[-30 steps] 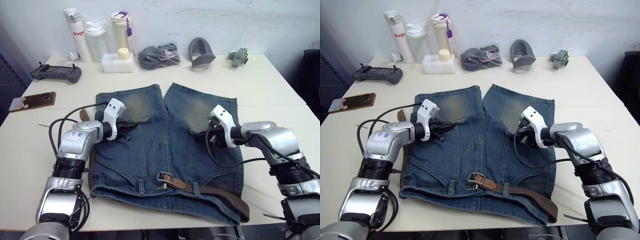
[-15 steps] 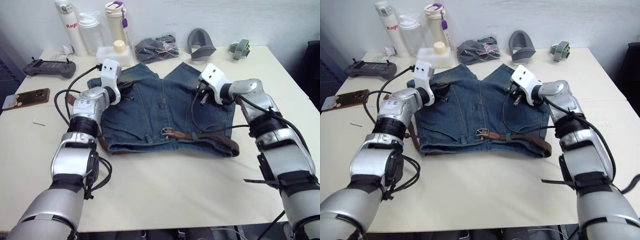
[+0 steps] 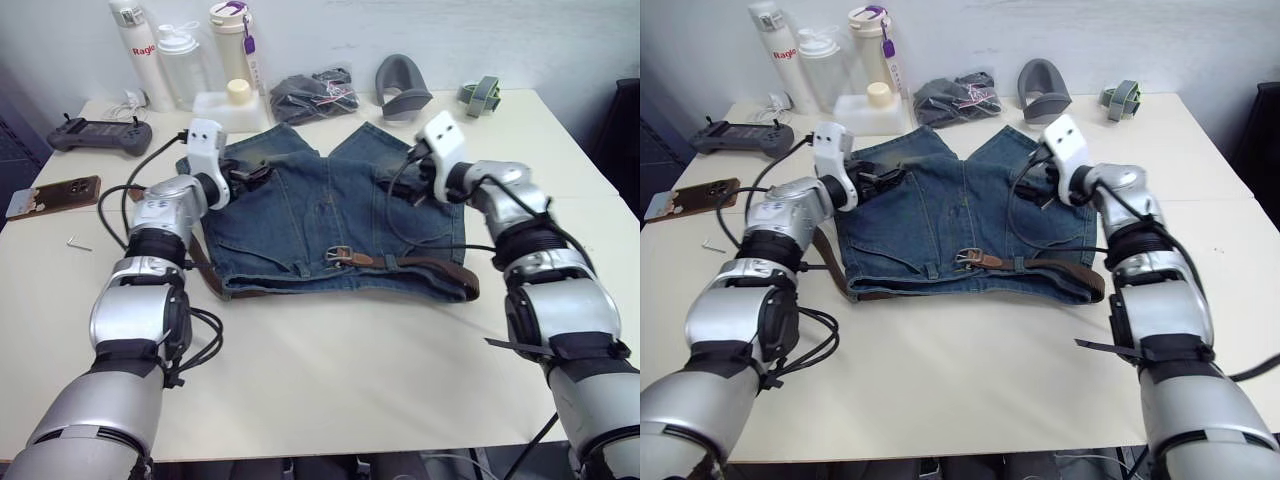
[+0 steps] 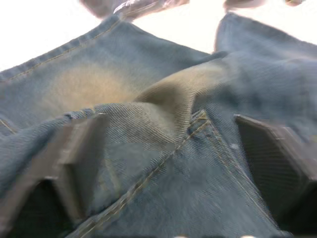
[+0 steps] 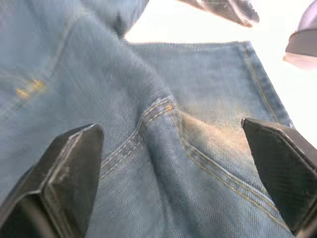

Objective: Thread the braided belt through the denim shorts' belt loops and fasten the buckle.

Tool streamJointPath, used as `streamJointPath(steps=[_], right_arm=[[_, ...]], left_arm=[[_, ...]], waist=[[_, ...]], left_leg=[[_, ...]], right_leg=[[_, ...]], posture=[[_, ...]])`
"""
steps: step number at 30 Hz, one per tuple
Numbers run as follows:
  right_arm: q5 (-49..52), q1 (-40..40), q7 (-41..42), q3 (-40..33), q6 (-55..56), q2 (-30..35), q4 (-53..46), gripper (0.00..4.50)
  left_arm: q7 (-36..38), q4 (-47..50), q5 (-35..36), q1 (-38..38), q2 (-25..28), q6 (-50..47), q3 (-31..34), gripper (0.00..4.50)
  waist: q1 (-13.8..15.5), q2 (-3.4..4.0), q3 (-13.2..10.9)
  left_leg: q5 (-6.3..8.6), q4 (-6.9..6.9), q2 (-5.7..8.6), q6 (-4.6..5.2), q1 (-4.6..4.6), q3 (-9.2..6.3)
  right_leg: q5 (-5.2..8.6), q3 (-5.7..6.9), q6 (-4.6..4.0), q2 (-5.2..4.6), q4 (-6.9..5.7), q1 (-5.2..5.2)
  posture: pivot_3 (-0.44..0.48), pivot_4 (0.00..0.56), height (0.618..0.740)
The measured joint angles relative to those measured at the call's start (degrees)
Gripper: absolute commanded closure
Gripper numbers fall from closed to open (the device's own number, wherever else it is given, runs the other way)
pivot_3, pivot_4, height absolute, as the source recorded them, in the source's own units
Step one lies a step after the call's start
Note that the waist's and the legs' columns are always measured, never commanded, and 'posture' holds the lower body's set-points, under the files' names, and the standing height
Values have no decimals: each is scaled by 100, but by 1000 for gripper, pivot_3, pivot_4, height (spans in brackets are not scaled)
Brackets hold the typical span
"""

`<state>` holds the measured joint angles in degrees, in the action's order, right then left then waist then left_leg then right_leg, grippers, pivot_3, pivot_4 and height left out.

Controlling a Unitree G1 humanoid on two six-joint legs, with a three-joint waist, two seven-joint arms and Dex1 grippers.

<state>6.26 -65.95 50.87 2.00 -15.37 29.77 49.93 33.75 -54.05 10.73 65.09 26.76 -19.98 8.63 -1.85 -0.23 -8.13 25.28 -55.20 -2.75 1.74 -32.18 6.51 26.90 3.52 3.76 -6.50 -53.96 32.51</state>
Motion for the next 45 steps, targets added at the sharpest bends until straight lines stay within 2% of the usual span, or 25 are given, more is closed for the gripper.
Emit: streamJointPath(steps=[4,5,7,9,14,15,17,18,22,23,24,31,34,36,37,40,43,44,45], right_arm=[[807,1257,711,-249,-1551,605,-2303,0],[966,1544,799,-255,-1843,739,-2816,243],[1269,2199,976,-267,-2402,1096,-3896,896],[1475,2726,1040,-289,-2844,1441,-4641,1937],[1853,3491,1063,-544,-3465,1840,-5278,4466],[1941,3697,1060,-677,-3541,1880,-5374,4500],[2088,4068,1026,-857,-3651,1895,-5479,4500],[2159,4441,946,-934,-3723,1880,-5554,4500],[2303,4772,685,-1049,-3760,1747,-5788,4500],[2313,4846,602,-1077,-3765,1723,-5840,4500],[2309,4892,550,-1071,-3738,1724,-5877,4500],[2306,4735,482,-890,-3778,1877,-5840,4500],[2605,4329,554,-889,-4007,1852,-5846,4500],[2867,3891,596,-890,-4215,1833,-5929,4500],[2978,3694,612,-878,-4296,1833,-6017,4500],[3247,3256,690,-724,-4493,1815,-6345,4500],[3487,3033,734,-528,-4725,1725,-6449,3495],[3548,2998,752,-456,-4787,1725,-6477,2983],[3636,2943,782,-395,-4891,1720,-6509,2586]], left_arm=[[698,2126,484,-995,351,-1034,-18,37],[863,2644,658,-1242,381,-1309,-25,285],[1197,3684,1033,-1755,502,-1911,-100,928],[1347,4387,1243,-2133,659,-2368,-188,1894],[1738,5368,1501,-2903,1002,-2966,-649,4265],[1885,5599,1594,-3094,1146,-3082,-726,4445],[2058,5966,1628,-3434,1454,-3143,-829,4445],[2146,6320,1553,-3786,1790,-3122,-1022,4445],[2261,6982,1289,-4383,2210,-2738,-1479,4445],[2238,7072,1204,-4533,2224,-2577,-1519,4445],[2193,7137,1127,-4645,2225,-2403,-1536,4445],[1819,6999,1036,-5092,1749,-1803,-1357,4445],[1705,6821,1523,-5106,1304,-2119,-890,4445],[1436,6685,2040,-5029,938,-2530,-383,4445],[1248,6676,2399,-4931,809,-2813,-22,4445],[623,6672,3576,-4554,719,-3731,1295,4445],[-224,6665,4131,-4365,748,-4311,2252,4500],[-496,6642,4174,-4349,748,-4424,2452,4500],[-928,6575,4285,-4310,708,-4617,2727,4169]], waist=[[28,6,-3],[30,10,-6],[31,14,-9],[30,15,-9],[32,12,-20],[32,11,-20],[32,11,-20],[32,11,-21],[30,12,-19],[30,16,-12],[31,23,4],[53,92,83],[71,104,49],[73,82,15],[73,60,1],[60,34,-14],[33,37,-16],[35,35,-17],[41,31,-21]], left_leg=[[-2,11,2,1,2,-16],[-3,11,3,3,0,-18],[-3,13,4,6,3,-25],[-8,12,4,15,6,-27],[-14,10,3,22,60,-36],[-13,12,2,21,58,-39],[-6,14,0,18,58,-45],[-6,21,0,18,59,-45],[-3,22,-1,17,78,-47],[-1,22,-1,19,85,-49],[7,22,-1,30,88,-49],[47,21,2,85,113,-53],[46,15,3,87,94,-55],[39,16,3,85,67,-55],[31,18,1,76,55,-58],[5,28,0,30,37,-87],[3,46,4,30,36,-88],[3,49,5,31,36,-89],[2,50,5,32,34,-91]], right_leg=[[-2,6,-4,0,10,-11],[-2,6,-4,-1,16,-13],[-2,7,-4,-1,30,-25],[-2,9,-4,-1,46,-39],[12,18,-31,-3,57,-100],[18,18,-42,-3,59,-99],[20,23,-45,-4,60,-99],[20,23,-45,-4,62,-98],[26,24,-57,-4,66,-112],[36,24,-75,-5,70,-120],[69,24,-139,-6,74,-123],[68,33,-137,-13,102,-164],[60,33,-122,-15,100,-150],[45,33,-95,-15,97,-124],[8,37,-23,-14,94,-114],[2,66,-11,-14,107,-108],[1,71,-10,-14,129,-114],[1,72,-9,-14,133,-115],[0,75,-8,-14,139,-117]], posture=[[0,150,649],[0,150,649],[0,150,649],[0,150,649],[0,150,649],[0,150,649],[0,150,649],[0,150,649],[0,150,649],[0,150,649],[0,150,649],[0,150,649],[0,150,649],[0,150,649],[0,150,649],[0,150,649],[0,150,649],[0,150,649],[0,150,649]])
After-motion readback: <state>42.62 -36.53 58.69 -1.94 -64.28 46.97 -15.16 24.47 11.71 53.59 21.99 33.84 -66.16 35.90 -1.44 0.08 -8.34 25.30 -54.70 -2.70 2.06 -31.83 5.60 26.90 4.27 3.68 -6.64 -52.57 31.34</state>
